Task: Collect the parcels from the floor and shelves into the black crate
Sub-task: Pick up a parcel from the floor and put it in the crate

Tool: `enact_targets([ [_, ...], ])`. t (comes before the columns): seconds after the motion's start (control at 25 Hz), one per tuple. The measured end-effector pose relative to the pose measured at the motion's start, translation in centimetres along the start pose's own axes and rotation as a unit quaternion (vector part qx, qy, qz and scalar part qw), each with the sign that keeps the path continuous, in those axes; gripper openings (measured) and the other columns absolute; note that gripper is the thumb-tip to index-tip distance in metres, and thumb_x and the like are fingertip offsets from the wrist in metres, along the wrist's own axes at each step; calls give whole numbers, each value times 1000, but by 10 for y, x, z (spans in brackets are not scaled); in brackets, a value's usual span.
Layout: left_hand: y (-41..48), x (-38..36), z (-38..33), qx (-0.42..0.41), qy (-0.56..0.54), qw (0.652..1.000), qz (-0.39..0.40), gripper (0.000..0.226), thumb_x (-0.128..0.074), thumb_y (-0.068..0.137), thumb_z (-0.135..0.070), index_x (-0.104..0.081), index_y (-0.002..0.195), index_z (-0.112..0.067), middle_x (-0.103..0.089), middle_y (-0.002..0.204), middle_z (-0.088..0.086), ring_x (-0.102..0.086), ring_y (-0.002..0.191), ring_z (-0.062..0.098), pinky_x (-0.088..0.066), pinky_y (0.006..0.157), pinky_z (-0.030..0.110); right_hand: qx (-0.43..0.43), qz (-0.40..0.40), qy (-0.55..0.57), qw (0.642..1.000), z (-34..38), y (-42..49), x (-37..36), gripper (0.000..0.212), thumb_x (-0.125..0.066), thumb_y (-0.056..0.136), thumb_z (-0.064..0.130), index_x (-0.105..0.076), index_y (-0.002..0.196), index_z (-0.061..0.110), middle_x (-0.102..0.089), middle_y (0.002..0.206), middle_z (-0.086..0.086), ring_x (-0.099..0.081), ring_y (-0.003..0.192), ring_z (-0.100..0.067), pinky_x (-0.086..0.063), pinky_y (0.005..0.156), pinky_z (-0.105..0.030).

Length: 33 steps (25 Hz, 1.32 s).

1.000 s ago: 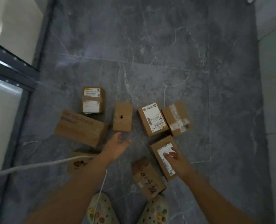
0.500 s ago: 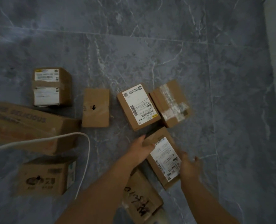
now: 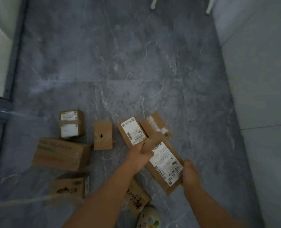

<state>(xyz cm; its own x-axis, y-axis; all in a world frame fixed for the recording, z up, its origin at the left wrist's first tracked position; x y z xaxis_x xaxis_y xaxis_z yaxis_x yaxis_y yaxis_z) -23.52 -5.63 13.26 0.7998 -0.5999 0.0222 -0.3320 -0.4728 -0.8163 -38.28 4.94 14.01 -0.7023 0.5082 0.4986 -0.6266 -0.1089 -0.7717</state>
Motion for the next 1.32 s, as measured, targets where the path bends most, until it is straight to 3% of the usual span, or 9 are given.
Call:
enact_targets([
  [0.16, -89, 30, -114, -43, -26, 998, -31, 29, -59, 87, -24, -51, 114, -32, -61, 89, -17, -60, 82, 1, -45, 61, 17, 75, 20, 32, 996, 100, -96, 50, 35, -37, 94, 31, -60, 97, 6, -66, 82, -13, -62, 66, -22, -48, 58, -28],
  [0.36, -219, 72, -260, -127, -45, 984, -116, 35, -61, 84, -27, -52, 115, -11, -58, 88, -7, -56, 77, 6, -41, 60, 21, 160, 9, 140, 977, 229, -232, 111, 40, -45, 94, 27, -47, 129, 7, -62, 114, -18, -63, 78, -23, -51, 63, -32],
  [0.44, -278, 88, -317, -181, -23, 973, -138, 31, -60, 86, -30, -52, 108, -9, -56, 88, -5, -52, 77, 6, -39, 60, 23, 200, 5, 163, 966, 276, -290, 139, 42, -46, 94, 27, -48, 130, 6, -60, 118, -17, -61, 84, -24, -49, 69, -33],
  [0.64, -423, 145, -428, -304, 4, 934, -187, 30, -57, 88, -34, -49, 110, -14, -56, 93, -5, -53, 79, 5, -40, 60, 19, 306, 62, 222, 924, 385, -433, 192, 37, -46, 94, 32, -55, 121, 9, -62, 112, -16, -58, 79, -22, -45, 64, -28],
  [0.72, -483, 171, -462, -357, 5, 910, -210, 33, -56, 89, -31, -52, 117, -13, -60, 106, 3, -57, 88, 12, -46, 72, 25, 356, 105, 224, 901, 423, -491, 209, 32, -48, 92, 34, -60, 110, 11, -65, 111, -16, -61, 85, -24, -50, 70, -32],
  [0.88, -587, 214, -500, -454, -6, 860, -234, 38, -54, 91, -24, -54, 127, -11, -63, 116, 8, -61, 93, 14, -46, 73, 20, 418, 191, 213, 863, 473, -595, 227, 25, -49, 89, 39, -60, 91, 17, -68, 107, -14, -65, 97, -29, -53, 89, -46],
  [1.08, -677, 246, -502, -527, -16, 804, -276, 35, -50, 93, -19, -55, 128, -19, -62, 120, 0, -57, 104, 11, -42, 82, 16, 474, 253, 182, 823, 494, -688, 235, 29, -52, 87, 38, -60, 97, 12, -67, 98, -10, -63, 94, -24, -50, 94, -41],
  [1.2, -727, 258, -501, -555, -29, 772, -308, 43, -54, 90, -10, -51, 132, -17, -60, 121, 0, -56, 102, 9, -42, 70, 4, 513, 287, 165, 792, 494, -730, 242, 19, -58, 86, 34, -59, 80, 16, -65, 86, -4, -62, 79, -17, -54, 82, -34],
  [1.32, -760, 264, -494, -566, -48, 744, -351, 50, -60, 85, -10, -48, 133, -23, -58, 125, 1, -55, 107, 13, -45, 86, 19, 551, 365, 161, 733, 488, -749, 242, 14, -63, 85, 24, -61, 95, 15, -68, 103, -9, -67, 86, -18, -54, 71, -28],
])
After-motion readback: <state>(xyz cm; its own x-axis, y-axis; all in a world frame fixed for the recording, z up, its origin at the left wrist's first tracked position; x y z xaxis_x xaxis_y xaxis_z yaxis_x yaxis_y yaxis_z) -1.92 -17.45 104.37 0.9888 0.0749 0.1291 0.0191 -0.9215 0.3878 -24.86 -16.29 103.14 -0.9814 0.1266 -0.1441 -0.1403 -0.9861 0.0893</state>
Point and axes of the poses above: each hand's wrist, its own y-axis towards the middle knuckle, its own x-axis out of the back of the hand, z = x × y, the point moved 1 cm from there along y, towards the middle knuckle
